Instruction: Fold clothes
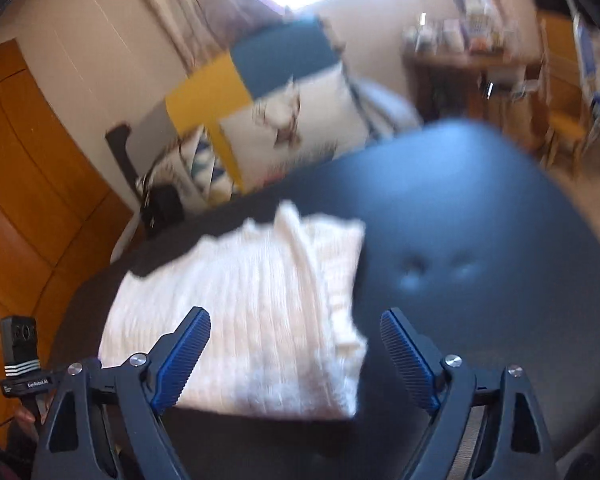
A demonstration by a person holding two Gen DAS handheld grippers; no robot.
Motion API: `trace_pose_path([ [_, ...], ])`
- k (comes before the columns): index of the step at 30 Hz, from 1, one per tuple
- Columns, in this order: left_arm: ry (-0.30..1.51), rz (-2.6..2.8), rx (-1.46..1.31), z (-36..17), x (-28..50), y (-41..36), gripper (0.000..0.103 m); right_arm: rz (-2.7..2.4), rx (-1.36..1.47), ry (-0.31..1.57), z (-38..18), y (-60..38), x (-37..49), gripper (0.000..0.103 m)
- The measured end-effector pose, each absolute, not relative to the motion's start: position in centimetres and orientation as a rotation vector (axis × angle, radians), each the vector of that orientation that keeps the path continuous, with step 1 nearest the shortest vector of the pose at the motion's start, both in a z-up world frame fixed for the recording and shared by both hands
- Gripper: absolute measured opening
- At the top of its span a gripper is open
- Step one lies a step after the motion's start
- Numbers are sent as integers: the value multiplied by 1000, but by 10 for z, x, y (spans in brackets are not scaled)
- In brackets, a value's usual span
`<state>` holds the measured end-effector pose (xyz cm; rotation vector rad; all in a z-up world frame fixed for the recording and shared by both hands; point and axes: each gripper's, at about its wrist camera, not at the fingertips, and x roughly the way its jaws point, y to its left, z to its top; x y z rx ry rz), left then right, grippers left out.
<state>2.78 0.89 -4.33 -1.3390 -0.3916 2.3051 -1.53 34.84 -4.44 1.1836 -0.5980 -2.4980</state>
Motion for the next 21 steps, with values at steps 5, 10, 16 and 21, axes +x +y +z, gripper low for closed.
trace_pose_path([
  [5, -347, 2297, -1393, -49, 24, 21, 17, -2359, 1311, -614, -86, 344, -34, 57],
  [10, -339, 2289, -1411, -52, 19, 25, 17, -2303, 1426, -548, -112, 333, -54, 51],
  [16, -320, 2271, -1426, -54, 8, 27, 17, -2363, 1383, -428, -101, 323, -37, 5],
  [21, -291, 2260, -1394, -48, -14, 36, 19, -2385, 1481, -422, -119, 329, -31, 5],
])
